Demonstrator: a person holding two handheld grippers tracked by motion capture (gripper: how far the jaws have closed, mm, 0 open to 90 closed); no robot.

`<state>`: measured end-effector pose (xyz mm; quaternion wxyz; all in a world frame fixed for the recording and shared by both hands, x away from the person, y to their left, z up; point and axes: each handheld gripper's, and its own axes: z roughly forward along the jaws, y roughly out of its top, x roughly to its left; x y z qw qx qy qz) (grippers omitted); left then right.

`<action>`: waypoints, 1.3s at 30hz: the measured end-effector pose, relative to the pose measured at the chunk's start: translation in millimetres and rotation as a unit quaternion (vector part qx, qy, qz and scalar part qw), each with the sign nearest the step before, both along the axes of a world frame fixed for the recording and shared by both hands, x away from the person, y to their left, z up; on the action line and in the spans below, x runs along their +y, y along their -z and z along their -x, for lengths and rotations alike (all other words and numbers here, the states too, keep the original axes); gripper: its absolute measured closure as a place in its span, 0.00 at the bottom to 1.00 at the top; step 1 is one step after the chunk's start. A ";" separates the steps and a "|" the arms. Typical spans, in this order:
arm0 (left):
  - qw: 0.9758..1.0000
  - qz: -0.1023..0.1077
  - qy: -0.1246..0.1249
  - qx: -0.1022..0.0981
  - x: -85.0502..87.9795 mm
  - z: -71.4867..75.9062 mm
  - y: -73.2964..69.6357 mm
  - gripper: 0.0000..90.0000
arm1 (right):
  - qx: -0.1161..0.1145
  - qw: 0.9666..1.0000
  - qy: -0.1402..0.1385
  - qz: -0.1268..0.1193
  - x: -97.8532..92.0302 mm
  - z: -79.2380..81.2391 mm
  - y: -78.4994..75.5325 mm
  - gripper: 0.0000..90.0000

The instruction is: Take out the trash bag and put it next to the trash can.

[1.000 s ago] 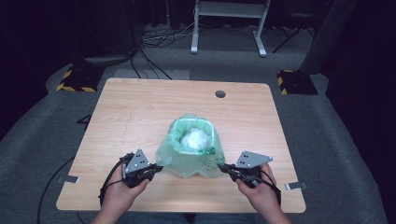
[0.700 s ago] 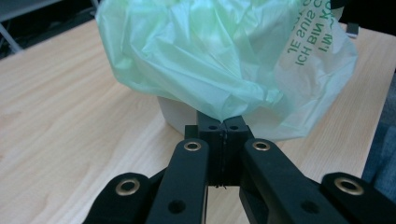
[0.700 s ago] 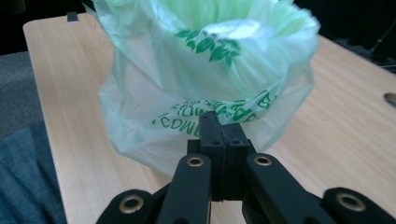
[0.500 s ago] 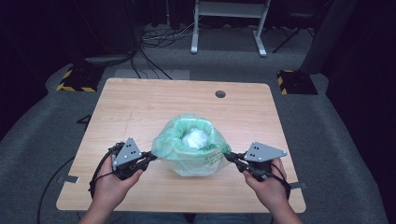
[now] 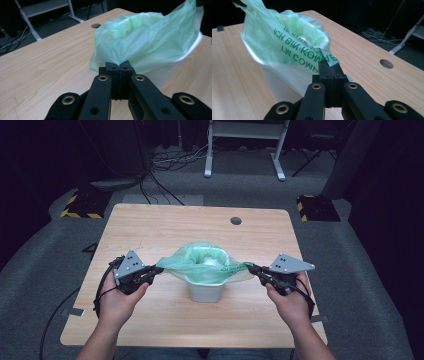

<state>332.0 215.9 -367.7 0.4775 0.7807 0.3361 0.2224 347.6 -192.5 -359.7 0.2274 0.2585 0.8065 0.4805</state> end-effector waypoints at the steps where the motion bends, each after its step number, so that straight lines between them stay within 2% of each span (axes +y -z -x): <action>1: 1.000 -0.007 -0.007 0.001 0.7 -2.5 1.5 1.00 | 0.004 1.000 0.004 0.001 -0.8 -3.0 1.7 1.00; 2: 1.000 -0.017 -0.011 0.003 0.9 -4.5 3.2 1.00 | 0.006 1.000 0.008 0.003 -1.3 -6.1 3.6 1.00; 7: 0.999 -0.034 -0.015 0.017 -0.2 -10.7 15.1 1.00 | 0.029 0.999 0.017 0.007 -3.9 -18.6 16.0 1.00; 12: 0.999 -0.027 -0.015 0.028 -0.4 -14.2 24.4 1.00 | 0.041 0.999 0.018 0.007 -3.8 -22.4 23.9 1.00; 15: 0.999 -0.031 -0.012 0.031 -2.5 -12.8 24.4 1.00 | 0.037 0.999 0.020 0.007 -3.7 -20.8 23.4 0.99; 17: 0.999 -0.031 -0.011 0.028 -3.5 -11.3 22.9 1.00 | 0.032 0.999 0.029 0.011 -4.2 -19.6 21.4 0.85; 20: 0.999 -0.030 -0.009 0.027 -4.1 -9.0 20.9 1.00 | 0.013 0.999 0.041 0.014 -5.9 -16.2 17.5 0.66; 24: 0.999 -0.030 -0.010 0.031 -3.1 -8.0 21.3 1.00 | -0.004 0.998 0.059 0.007 -10.9 -6.7 12.2 0.56; 27: 0.999 -0.027 -0.012 0.031 -3.0 -8.1 21.7 1.00 | -0.013 0.998 0.063 0.002 -17.0 2.1 7.2 0.57; 28: 0.999 -0.027 -0.012 0.032 -3.5 -8.3 21.8 1.00 | -0.011 0.998 0.059 0.001 -18.4 5.7 5.7 0.64; 30: 0.999 -0.029 -0.011 0.031 -4.8 -8.9 21.8 1.00 | 0.003 0.999 0.038 -0.001 -18.1 13.4 4.2 0.74; 31: 0.999 -0.026 -0.011 0.034 -5.8 -9.1 22.1 1.00 | 0.011 1.000 0.026 0.005 -16.2 17.1 4.6 0.81; 33: 0.999 -0.026 -0.010 0.034 -7.3 -10.0 22.4 1.00 | 0.028 0.999 0.003 0.021 -9.8 24.1 7.1 0.88; 36: 0.999 -0.027 -0.010 0.035 -9.1 -10.6 23.2 1.00 | 0.043 0.998 -0.021 0.035 1.0 31.2 12.8 0.91; 39: 0.999 -0.028 -0.009 0.037 -10.5 -11.0 24.5 1.00 | 0.053 0.997 -0.030 0.041 11.5 30.8 20.5 0.91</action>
